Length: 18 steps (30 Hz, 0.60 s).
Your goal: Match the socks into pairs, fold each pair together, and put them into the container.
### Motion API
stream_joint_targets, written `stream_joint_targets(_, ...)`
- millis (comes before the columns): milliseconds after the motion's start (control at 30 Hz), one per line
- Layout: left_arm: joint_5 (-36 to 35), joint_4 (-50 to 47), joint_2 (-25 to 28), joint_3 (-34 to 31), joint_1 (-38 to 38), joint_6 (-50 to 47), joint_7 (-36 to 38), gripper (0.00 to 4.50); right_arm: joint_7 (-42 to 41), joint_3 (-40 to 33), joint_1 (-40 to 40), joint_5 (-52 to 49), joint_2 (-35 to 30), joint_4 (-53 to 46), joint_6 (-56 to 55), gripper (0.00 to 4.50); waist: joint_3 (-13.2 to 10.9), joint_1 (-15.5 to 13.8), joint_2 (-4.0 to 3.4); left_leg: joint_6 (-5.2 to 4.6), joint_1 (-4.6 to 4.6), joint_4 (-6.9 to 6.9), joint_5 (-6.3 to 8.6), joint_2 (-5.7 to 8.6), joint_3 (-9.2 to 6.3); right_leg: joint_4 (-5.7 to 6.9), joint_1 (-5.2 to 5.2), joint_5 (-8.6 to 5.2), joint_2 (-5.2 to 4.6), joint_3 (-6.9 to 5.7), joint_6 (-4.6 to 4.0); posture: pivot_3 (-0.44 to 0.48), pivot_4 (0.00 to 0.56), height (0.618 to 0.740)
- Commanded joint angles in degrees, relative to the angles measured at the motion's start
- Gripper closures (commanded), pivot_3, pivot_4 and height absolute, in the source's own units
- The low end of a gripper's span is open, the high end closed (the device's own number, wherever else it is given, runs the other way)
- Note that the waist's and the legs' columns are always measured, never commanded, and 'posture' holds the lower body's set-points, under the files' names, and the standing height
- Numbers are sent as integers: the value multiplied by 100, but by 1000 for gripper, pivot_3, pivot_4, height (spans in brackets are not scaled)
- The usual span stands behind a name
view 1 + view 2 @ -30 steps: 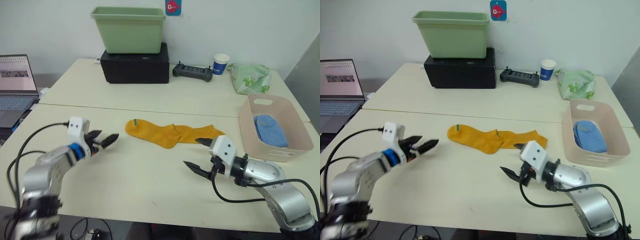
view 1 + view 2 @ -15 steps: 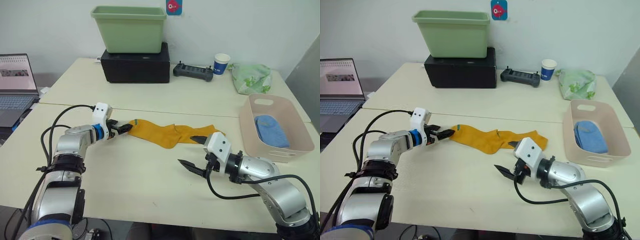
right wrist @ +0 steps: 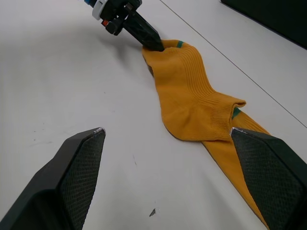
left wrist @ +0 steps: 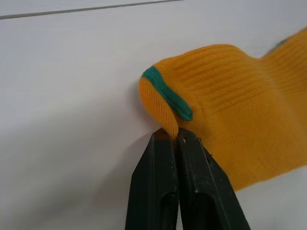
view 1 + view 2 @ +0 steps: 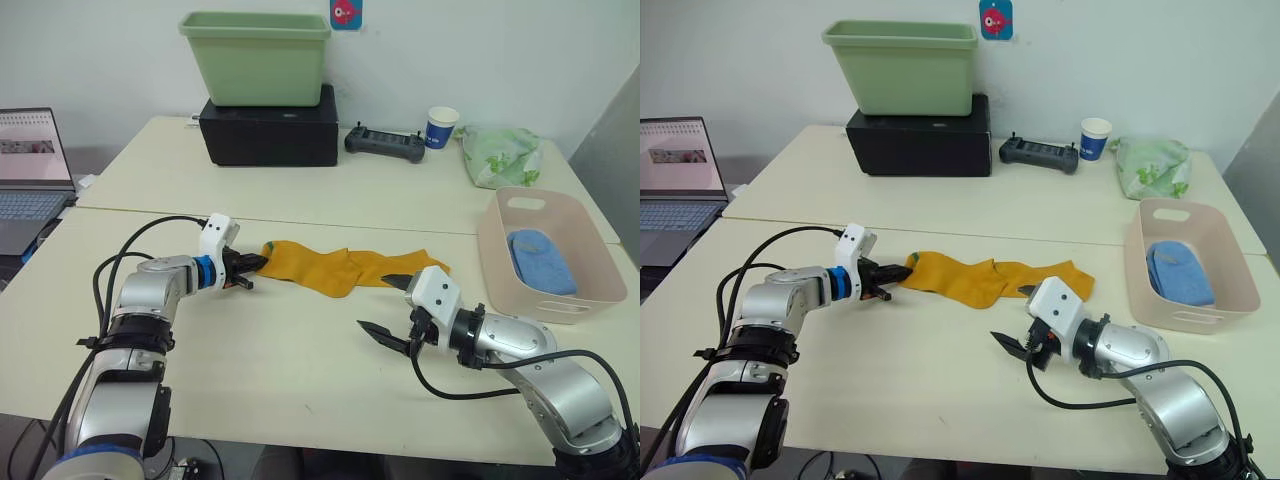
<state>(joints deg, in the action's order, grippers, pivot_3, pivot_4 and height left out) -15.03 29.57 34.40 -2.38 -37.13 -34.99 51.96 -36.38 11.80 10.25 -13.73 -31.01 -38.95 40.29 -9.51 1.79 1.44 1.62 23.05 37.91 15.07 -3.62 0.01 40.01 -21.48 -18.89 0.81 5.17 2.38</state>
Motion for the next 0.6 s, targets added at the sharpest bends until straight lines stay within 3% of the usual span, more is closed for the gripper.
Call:
stream_joint_targets(33,-315,-886,196,-313,385,-326,40,4490,41,-6,99,-25,18,-104,-112,0,0,15,0,0,0,0,0,-1,-1,1,0,0,0,1,0,0,150,719)
stream_joint_targets(267,-966,-2576,372,-868,1286,-1302,-238,4490,66,21,163,-64,57,-35,-127,0,0,1,0,-1,0,0,1,-2,-2,0,1,0,-2,0,0,0,150,719)
stream_joint_targets(467,-2016,-4321,700,-1755,2706,-2523,-243,4490,663,103,673,66,688,540,159,0,-2,104,3,-1,-5,-6,1,-7,-15,3,-1,0,-2,10,0,0,150,719)
stream_joint_targets(600,-2460,-4964,888,-2060,3549,-2881,-200,4490,661,256,758,-53,810,670,600,0,-3,97,1,0,-7,-9,1,-8,-21,6,-4,0,-4,13,-1,0,150,719)
